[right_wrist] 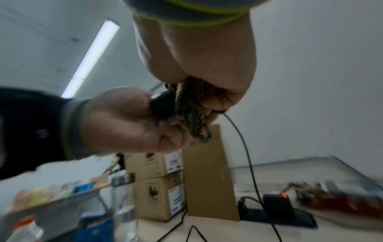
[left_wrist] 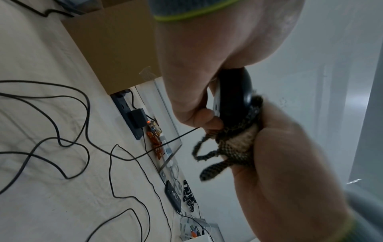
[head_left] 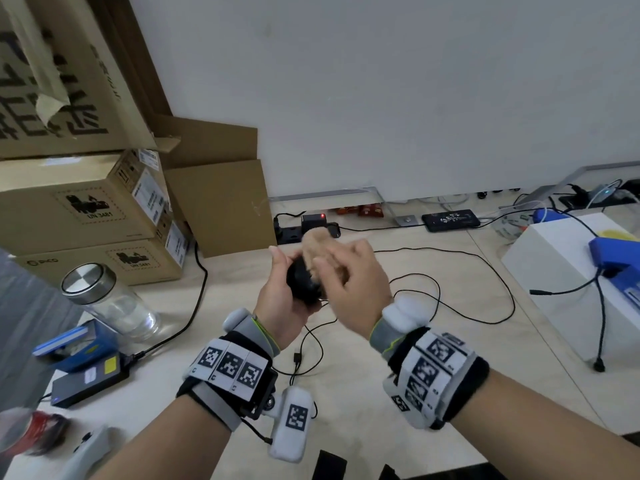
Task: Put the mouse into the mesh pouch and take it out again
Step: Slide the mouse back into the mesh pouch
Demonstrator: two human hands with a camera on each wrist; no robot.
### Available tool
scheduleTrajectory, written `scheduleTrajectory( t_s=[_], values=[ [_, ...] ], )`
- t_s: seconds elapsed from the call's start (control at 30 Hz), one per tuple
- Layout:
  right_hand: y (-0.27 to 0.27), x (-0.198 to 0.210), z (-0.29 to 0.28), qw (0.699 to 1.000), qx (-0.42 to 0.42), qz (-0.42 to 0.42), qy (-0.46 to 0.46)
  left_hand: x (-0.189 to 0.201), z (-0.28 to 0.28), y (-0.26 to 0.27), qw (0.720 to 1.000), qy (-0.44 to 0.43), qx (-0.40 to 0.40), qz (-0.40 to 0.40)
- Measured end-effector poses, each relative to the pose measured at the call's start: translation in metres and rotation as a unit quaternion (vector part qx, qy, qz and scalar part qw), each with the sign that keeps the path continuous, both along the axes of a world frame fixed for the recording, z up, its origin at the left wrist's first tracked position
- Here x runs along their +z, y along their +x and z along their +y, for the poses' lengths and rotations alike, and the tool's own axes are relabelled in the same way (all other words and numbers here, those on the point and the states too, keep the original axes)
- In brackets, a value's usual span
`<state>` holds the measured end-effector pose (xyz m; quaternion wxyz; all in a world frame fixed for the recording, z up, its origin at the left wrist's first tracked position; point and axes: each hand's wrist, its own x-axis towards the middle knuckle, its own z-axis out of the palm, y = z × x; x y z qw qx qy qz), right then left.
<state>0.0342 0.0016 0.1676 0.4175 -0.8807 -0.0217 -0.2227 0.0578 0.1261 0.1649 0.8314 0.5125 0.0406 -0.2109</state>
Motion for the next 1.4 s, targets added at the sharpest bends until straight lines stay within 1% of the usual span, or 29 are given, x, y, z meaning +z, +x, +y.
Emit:
scheduleTrajectory(
  t_s=[0.1,0.17,0.23,0.33,0.4,0.47,0.57,0.67,0.77,0.83,0.9,1.0,1.07,1.13,1.2,1.23,1.3,1.4],
  values=[
    [-0.016,0.002,0.010,0.992,0.086,-0.048,-0.076,0.000,0.002,-0.001,0.999,-0.020,0.022,0.026],
    [-0.012,0.000,0.003,0.987,0.098,-0.074,-0.100,0.001,0.002,-0.002,1.000,-0.012,0.015,0.014],
    [-0.001,-0.002,-0.008,0.992,0.067,-0.080,-0.073,0.001,0.001,-0.003,1.000,0.005,0.005,-0.014],
    [0.020,-0.003,-0.023,1.000,-0.014,-0.003,0.027,0.002,-0.001,-0.005,0.998,0.035,0.015,-0.042],
    [0.026,-0.002,-0.023,0.997,-0.034,0.030,0.061,0.004,-0.002,-0.005,0.998,0.041,0.024,-0.049],
    [0.018,-0.002,-0.015,0.999,-0.032,0.029,0.024,0.004,-0.002,-0.004,0.997,0.040,0.041,-0.043],
    [0.003,-0.004,-0.007,0.997,-0.031,-0.033,-0.060,0.007,-0.001,-0.002,0.997,0.044,0.057,-0.026],
    [-0.007,-0.005,-0.002,0.993,0.023,-0.070,-0.094,0.010,-0.005,-0.004,0.998,0.047,0.036,-0.006],
    [-0.015,-0.007,0.006,0.984,0.098,-0.098,-0.108,0.009,-0.008,-0.004,0.999,0.016,0.037,0.031],
    [-0.012,-0.008,0.002,0.981,0.114,-0.107,-0.111,0.007,-0.006,-0.004,0.999,-0.002,0.041,0.024],
    [-0.002,-0.005,-0.011,0.988,0.089,-0.093,-0.090,0.007,-0.004,-0.004,0.999,-0.008,0.033,-0.015],
    [0.013,-0.001,-0.027,1.000,0.014,-0.015,0.000,0.008,0.000,-0.006,0.999,0.016,0.032,-0.041],
    [0.021,0.001,-0.033,0.995,-0.031,0.023,0.091,0.008,0.002,-0.008,0.999,0.018,0.027,-0.028],
    [0.023,0.005,-0.038,0.981,-0.069,0.045,0.175,0.009,0.003,-0.007,0.999,-0.010,0.037,0.007],
    [0.020,0.007,-0.038,0.970,-0.066,0.051,0.228,0.011,0.003,-0.004,0.996,-0.041,0.055,0.050],
    [0.020,0.007,-0.037,0.968,-0.057,0.046,0.241,0.013,0.003,-0.004,0.995,-0.046,0.058,0.069],
    [0.018,0.004,-0.032,0.970,-0.046,0.036,0.235,0.014,0.001,-0.002,0.994,-0.025,0.042,0.093],
    [0.008,-0.005,-0.019,0.990,-0.010,-0.011,0.143,0.013,-0.006,-0.003,0.996,0.018,0.022,0.087]
  ],
)
